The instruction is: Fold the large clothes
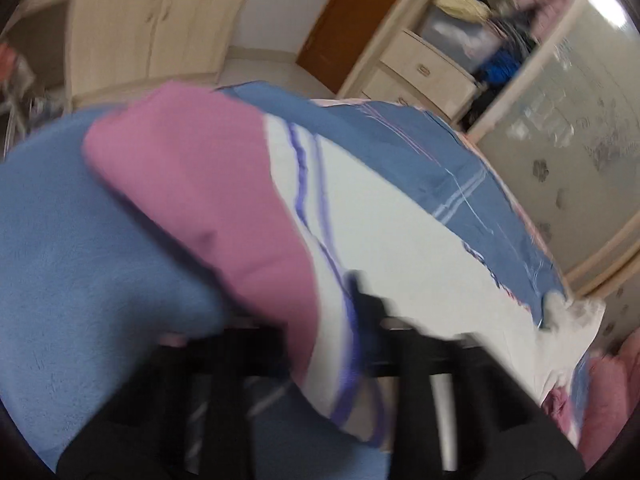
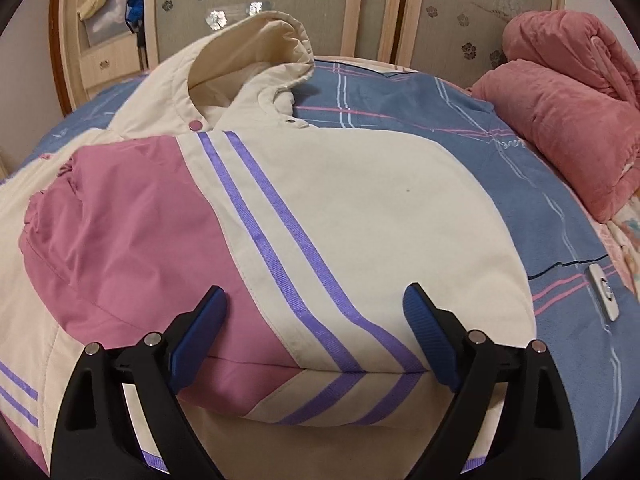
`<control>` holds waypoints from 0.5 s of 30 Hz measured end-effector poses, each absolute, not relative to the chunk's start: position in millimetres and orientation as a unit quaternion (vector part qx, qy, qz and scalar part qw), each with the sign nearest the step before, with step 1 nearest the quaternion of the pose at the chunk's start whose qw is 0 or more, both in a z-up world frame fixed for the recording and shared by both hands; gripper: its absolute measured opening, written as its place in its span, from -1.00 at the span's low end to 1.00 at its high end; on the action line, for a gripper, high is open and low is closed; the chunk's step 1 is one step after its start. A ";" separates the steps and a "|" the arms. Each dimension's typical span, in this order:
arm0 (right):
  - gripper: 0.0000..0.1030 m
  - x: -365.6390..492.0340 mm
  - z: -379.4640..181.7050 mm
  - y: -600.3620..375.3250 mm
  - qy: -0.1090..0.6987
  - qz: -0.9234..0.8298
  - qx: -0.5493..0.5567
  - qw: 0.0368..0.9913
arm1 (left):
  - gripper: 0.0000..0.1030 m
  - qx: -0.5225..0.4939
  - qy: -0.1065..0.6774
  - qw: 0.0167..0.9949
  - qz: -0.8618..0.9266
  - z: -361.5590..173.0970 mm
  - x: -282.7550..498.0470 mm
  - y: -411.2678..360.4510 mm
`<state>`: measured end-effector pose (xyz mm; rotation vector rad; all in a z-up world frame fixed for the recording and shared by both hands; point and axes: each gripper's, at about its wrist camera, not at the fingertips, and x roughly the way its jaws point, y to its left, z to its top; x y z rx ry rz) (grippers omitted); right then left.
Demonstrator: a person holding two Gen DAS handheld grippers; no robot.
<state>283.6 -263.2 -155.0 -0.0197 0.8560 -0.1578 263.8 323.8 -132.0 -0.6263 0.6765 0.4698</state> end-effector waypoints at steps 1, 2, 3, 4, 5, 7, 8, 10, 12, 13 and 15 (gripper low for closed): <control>0.76 280.8 -151.7 -262.1 0.414 -0.079 -0.010 0.907 | -0.76 -0.279 0.321 0.875 0.232 -123.6 267.0 314.2; 0.76 277.6 -148.8 -261.1 0.412 -0.078 -0.009 0.908 | -0.78 -0.265 0.311 0.881 0.239 -112.2 267.5 301.9; 0.76 274.0 -144.2 -260.0 0.408 -0.071 -0.009 0.910 | -0.78 -0.257 0.293 0.889 0.240 -97.9 265.3 286.8; 0.76 272.1 -141.5 -259.3 0.405 -0.067 -0.010 0.912 | -0.78 -0.243 0.269 0.903 0.232 -78.1 266.6 261.1; 0.76 269.7 -137.1 -259.0 0.400 -0.062 -0.013 0.914 | -0.78 -0.221 0.254 0.915 0.222 -63.9 270.1 236.0; 0.76 268.8 -133.8 -261.6 0.400 -0.073 -0.015 0.913 | -0.78 -0.149 0.240 0.941 0.184 -36.0 277.4 164.8; 0.76 271.4 -135.5 -267.1 0.411 -0.078 -0.005 0.908 | -0.78 -0.117 0.240 0.951 0.158 -27.6 280.3 127.6; 0.76 277.4 -142.8 -287.1 0.435 -0.080 0.044 0.896 | -0.78 -0.070 0.248 0.963 0.083 -20.0 281.8 43.4; 0.76 278.4 -146.6 -306.1 0.445 -0.091 0.084 0.887 | -0.71 -0.054 0.272 0.961 0.004 -25.5 283.5 -23.7; 0.76 277.2 -144.3 -315.9 0.444 -0.090 0.104 0.886 | -0.70 -0.045 0.292 0.955 -0.027 -33.1 282.8 -51.3; 0.76 273.6 -136.1 -328.4 0.434 -0.107 0.118 0.887 | -0.67 -0.022 0.342 0.936 -0.077 -53.7 285.6 -101.4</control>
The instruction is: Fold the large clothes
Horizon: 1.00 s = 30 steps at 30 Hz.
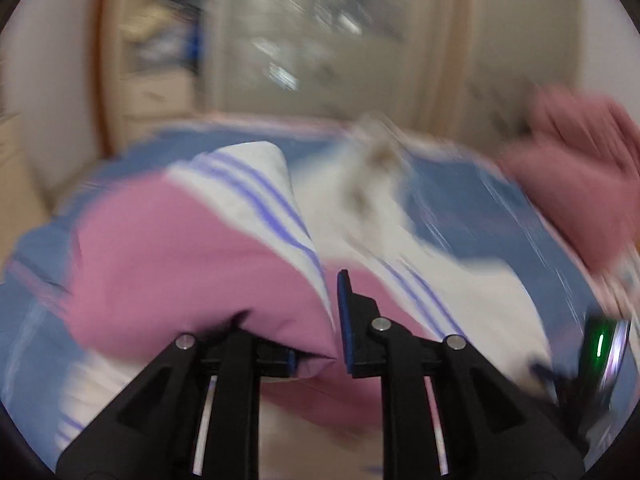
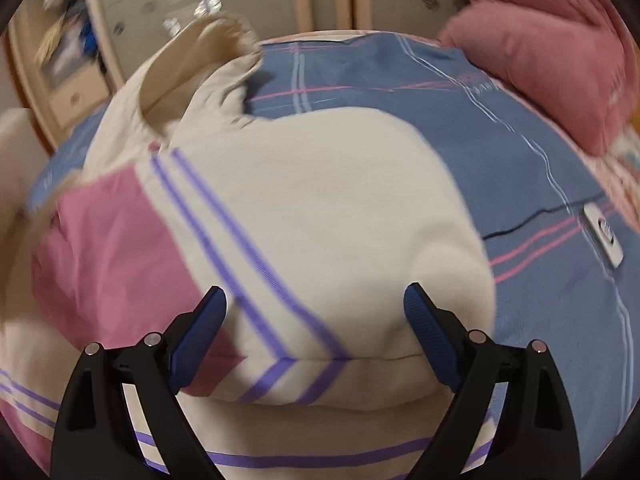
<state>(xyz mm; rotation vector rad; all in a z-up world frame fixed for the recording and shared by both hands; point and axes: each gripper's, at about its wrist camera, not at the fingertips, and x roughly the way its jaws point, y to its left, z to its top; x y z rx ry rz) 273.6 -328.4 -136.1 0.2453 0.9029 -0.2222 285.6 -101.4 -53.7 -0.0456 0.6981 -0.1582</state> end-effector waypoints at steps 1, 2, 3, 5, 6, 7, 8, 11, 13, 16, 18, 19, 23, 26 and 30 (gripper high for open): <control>0.76 269.2 -130.1 -338.0 0.424 -0.131 0.121 0.888 | -0.65 -0.009 0.375 0.922 -0.099 -69.9 286.0 -127.9; 0.76 266.0 -126.9 -344.7 0.416 -0.147 0.124 0.889 | -0.58 0.001 0.392 0.913 -0.108 -79.7 285.0 -142.4; 0.76 261.3 -123.6 -356.5 0.406 -0.172 0.134 0.887 | -0.45 0.016 0.403 0.908 -0.110 -91.6 281.5 -156.9; 0.77 252.4 -120.6 -380.5 0.385 -0.202 0.169 0.885 | -0.24 0.039 0.396 0.912 -0.098 -100.4 271.3 -167.4; 0.77 251.0 -121.0 -389.7 0.381 -0.204 0.184 0.883 | -0.13 0.054 0.388 0.916 -0.091 -103.2 269.0 -170.7; 0.77 249.1 -123.1 -402.0 0.379 -0.203 0.209 0.878 | -0.11 0.077 0.381 0.918 -0.084 -105.8 262.7 -175.2; 0.77 248.9 -125.8 -408.3 0.382 -0.198 0.223 0.875 | -0.10 0.098 0.378 0.917 -0.078 -108.0 258.5 -179.3; 0.78 251.4 -137.8 -415.9 0.393 -0.198 0.235 0.867 | -0.05 0.162 0.352 0.919 -0.070 -105.2 238.6 -188.3; 0.78 256.9 -144.8 -416.8 0.405 -0.196 0.234 0.862 | 0.16 0.187 0.331 0.921 -0.080 -94.8 222.8 -190.2; 0.78 265.5 -152.0 -408.1 0.421 -0.177 0.242 0.856 | 0.36 0.174 0.321 0.925 -0.107 -81.1 210.4 -193.0; 0.78 266.5 -151.4 -401.1 0.424 -0.170 0.234 0.858 | 0.39 0.167 0.318 0.925 -0.122 -76.7 207.5 -195.7; 0.78 268.1 -150.5 -396.6 0.425 -0.168 0.224 0.861 | 0.39 0.163 0.314 0.926 -0.132 -75.1 205.3 -197.7; 0.78 270.6 -150.1 -392.3 0.427 -0.165 0.215 0.863 | 0.45 0.158 0.335 0.917 -0.149 -84.8 209.5 -205.0; 0.78 272.4 -152.6 -393.5 0.430 -0.166 0.218 0.860 | 0.45 0.133 0.329 0.923 -0.151 -87.2 212.3 -203.4; 0.78 273.4 -153.7 -395.4 0.434 -0.160 0.226 0.858 | 0.46 0.110 0.287 0.946 -0.101 -74.1 209.5 -185.9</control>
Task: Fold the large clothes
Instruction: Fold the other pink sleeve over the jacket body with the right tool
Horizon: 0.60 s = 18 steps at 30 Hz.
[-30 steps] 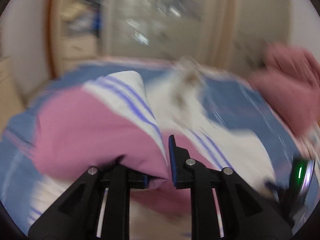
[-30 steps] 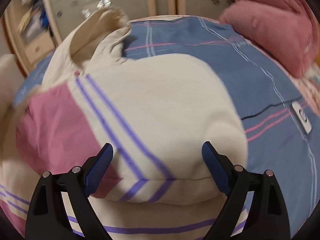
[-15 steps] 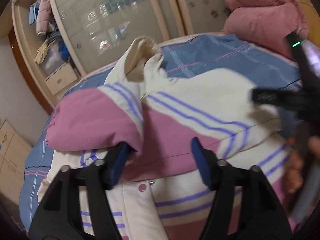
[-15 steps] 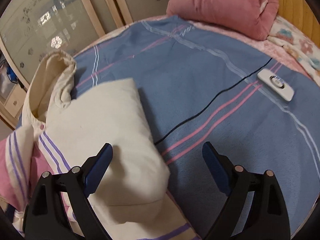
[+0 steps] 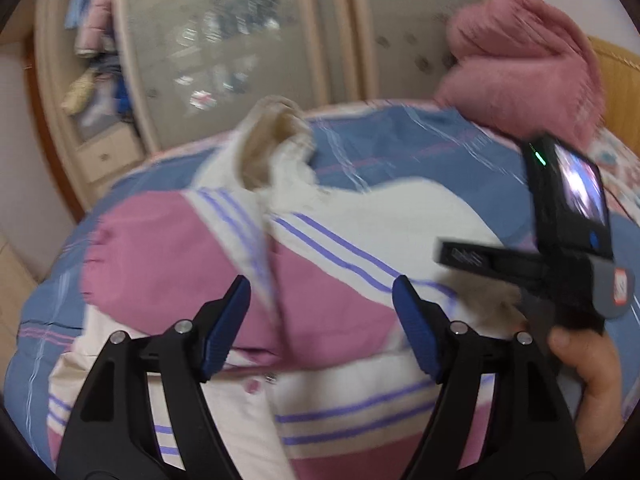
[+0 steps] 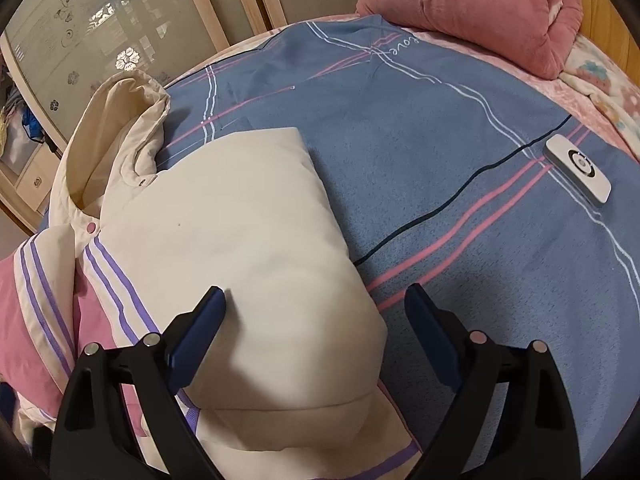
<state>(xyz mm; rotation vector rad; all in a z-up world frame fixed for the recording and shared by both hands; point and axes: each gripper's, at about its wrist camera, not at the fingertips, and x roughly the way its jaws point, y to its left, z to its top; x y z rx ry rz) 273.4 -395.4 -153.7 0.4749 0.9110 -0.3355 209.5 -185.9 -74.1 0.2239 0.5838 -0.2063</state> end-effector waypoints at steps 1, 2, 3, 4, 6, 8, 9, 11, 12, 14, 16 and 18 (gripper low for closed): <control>0.78 273.8 -152.3 -395.4 0.434 -0.156 0.226 0.858 | 0.49 0.097 0.274 0.954 -0.077 -68.5 209.9 -177.2; 0.78 273.6 -151.3 -395.6 0.432 -0.155 0.225 0.859 | 0.59 0.079 0.261 0.961 -0.049 -61.9 210.9 -166.3; 0.78 272.7 -149.7 -396.3 0.430 -0.154 0.225 0.861 | 0.74 0.070 0.255 0.964 -0.033 -57.8 210.7 -159.4; 0.78 271.0 -147.7 -398.3 0.425 -0.155 0.227 0.862 | 0.82 0.055 0.251 0.967 0.001 -53.4 213.6 -148.0; 0.78 268.7 -146.1 -400.2 0.421 -0.154 0.229 0.864 | 0.86 0.035 0.275 0.960 0.035 -52.2 223.8 -129.8; 0.78 269.5 -146.2 -399.8 0.425 -0.146 0.226 0.864 | 0.86 -0.005 0.317 0.948 0.044 -58.8 236.2 -104.6; 0.78 269.8 -146.3 -398.9 0.424 -0.140 0.227 0.866 | 0.86 -0.021 0.323 0.945 0.050 -61.1 238.1 -94.4; 0.78 269.9 -145.7 -394.5 0.419 -0.132 0.226 0.870 | 0.86 -0.068 0.335 0.937 0.078 -67.4 243.5 -65.3; 0.78 270.4 -145.3 -390.7 0.417 -0.132 0.220 0.872 | 0.86 -0.086 0.336 0.934 0.084 -69.3 245.3 -55.9; 0.78 273.1 -145.4 -381.7 0.420 -0.129 0.203 0.875 | 0.86 -0.120 0.338 0.929 0.088 -73.4 251.9 -38.5; 0.78 274.3 -146.3 -375.1 0.425 -0.127 0.189 0.876 | 0.86 -0.162 0.344 0.921 0.081 -78.3 266.3 -22.9; 0.78 276.3 -146.4 -367.5 0.428 -0.134 0.170 0.877 | 0.85 -0.216 0.342 0.914 0.042 -83.2 285.2 -14.2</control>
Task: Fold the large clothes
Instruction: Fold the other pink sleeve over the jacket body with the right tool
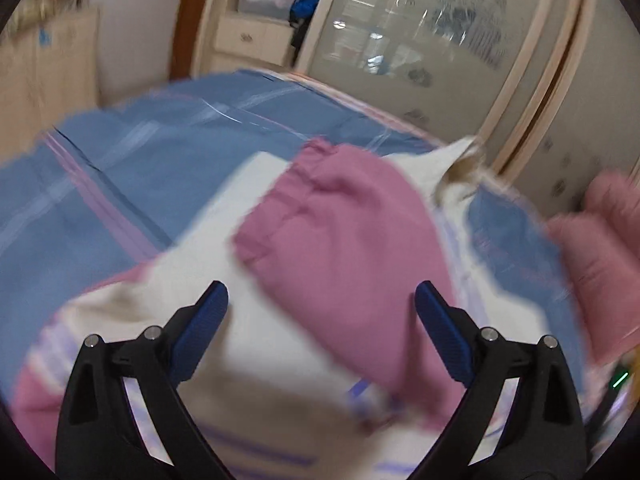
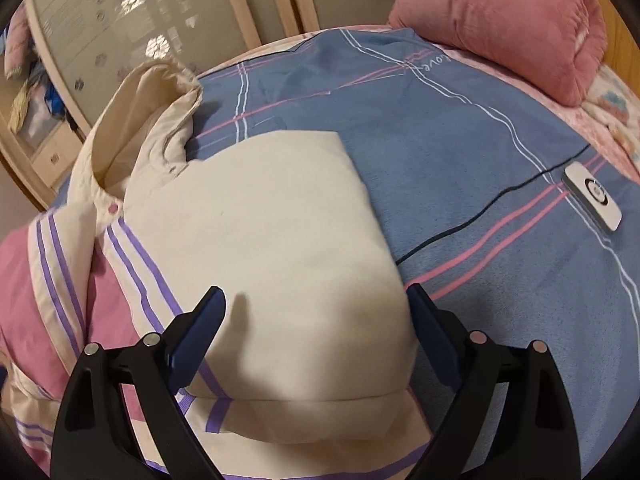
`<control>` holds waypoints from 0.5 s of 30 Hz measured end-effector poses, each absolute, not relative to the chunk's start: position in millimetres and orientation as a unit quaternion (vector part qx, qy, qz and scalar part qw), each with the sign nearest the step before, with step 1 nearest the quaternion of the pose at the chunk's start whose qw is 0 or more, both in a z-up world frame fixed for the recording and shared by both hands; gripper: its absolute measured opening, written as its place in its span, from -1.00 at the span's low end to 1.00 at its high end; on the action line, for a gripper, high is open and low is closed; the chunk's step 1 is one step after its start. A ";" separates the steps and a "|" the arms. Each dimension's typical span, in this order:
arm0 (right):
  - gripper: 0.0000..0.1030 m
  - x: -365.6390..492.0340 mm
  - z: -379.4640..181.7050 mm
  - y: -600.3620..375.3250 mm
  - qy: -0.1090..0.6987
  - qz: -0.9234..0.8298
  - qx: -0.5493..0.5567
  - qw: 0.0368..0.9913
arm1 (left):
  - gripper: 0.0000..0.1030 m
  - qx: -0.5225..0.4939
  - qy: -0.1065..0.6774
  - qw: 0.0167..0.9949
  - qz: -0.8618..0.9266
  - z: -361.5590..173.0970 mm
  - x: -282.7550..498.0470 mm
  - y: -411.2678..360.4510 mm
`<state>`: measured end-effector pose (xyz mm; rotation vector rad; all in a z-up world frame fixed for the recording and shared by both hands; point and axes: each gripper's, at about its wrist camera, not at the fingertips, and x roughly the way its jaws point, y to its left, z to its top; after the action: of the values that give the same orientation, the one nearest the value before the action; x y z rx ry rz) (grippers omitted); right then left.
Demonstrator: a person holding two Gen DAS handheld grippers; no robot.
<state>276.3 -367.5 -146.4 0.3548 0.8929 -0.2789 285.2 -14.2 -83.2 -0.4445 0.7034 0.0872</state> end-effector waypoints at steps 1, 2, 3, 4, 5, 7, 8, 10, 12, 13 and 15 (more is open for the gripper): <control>0.78 276.9 -146.6 -366.2 0.430 -0.134 0.165 0.878 | 0.85 -0.230 0.351 0.907 0.026 -84.7 297.3 -16.9; 0.78 277.4 -146.3 -365.4 0.431 -0.133 0.160 0.878 | 0.82 -0.235 0.362 0.902 0.019 -85.8 307.4 -21.7; 0.78 276.8 -145.9 -366.6 0.430 -0.132 0.161 0.878 | 0.69 -0.247 0.368 0.896 -0.003 -84.3 317.3 -32.7; 0.77 276.1 -145.5 -368.5 0.429 -0.129 0.166 0.878 | 0.62 -0.255 0.366 0.895 -0.026 -82.8 319.2 -40.0; 0.78 274.9 -145.2 -372.6 0.427 -0.127 0.178 0.878 | 0.57 -0.258 0.359 0.893 -0.086 -76.9 319.7 -59.3; 0.78 272.2 -144.4 -382.5 0.419 -0.131 0.201 0.876 | 0.57 -0.213 0.349 0.896 -0.172 -67.5 311.2 -97.3; 0.78 270.4 -143.4 -386.5 0.413 -0.136 0.210 0.876 | 0.57 -0.180 0.348 0.897 -0.205 -63.8 305.3 -116.4; 0.78 263.1 -138.4 -396.0 0.388 -0.137 0.240 0.879 | 0.60 -0.126 0.348 0.897 -0.240 -61.3 292.2 -146.4; 0.78 249.0 -126.6 -406.3 0.339 -0.119 0.285 0.889 | 0.66 -0.110 0.345 0.901 -0.238 -61.2 285.8 -151.3; 0.78 242.1 -120.2 -409.1 0.317 -0.122 0.294 0.893 | 0.70 -0.108 0.341 0.907 -0.222 -61.8 283.1 -147.1; 0.78 236.1 -112.3 -410.3 0.288 -0.102 0.305 0.902 | 0.82 -0.110 0.334 0.918 -0.185 -64.4 280.5 -135.2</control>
<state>236.1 -410.3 -112.3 0.6305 0.5947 -0.2110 280.5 -135.2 -64.4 -0.2254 0.6875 -0.3797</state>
